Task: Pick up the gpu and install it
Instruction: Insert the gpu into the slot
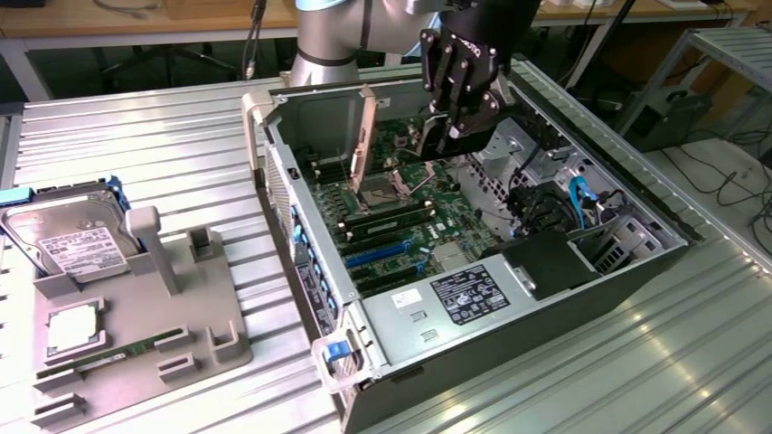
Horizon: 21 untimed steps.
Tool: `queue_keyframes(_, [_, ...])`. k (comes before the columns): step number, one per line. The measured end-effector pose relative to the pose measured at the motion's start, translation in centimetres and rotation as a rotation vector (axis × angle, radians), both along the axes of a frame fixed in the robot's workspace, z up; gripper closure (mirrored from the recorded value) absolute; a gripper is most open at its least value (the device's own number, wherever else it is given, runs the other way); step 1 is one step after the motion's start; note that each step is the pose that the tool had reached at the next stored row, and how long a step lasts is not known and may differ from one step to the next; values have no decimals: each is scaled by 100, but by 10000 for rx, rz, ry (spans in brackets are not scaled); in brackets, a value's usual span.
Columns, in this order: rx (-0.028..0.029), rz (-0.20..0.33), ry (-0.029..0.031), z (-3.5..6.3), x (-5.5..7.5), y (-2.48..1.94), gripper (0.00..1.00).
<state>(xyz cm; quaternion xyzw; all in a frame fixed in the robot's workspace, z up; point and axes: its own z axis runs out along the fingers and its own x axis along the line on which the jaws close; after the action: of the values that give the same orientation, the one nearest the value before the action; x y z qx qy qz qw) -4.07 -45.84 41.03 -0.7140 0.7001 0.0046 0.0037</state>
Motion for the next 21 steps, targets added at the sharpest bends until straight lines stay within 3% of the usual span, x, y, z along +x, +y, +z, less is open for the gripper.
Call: queue_keyframes(21, [0, 7, 0, -85, 0, -1, 73])
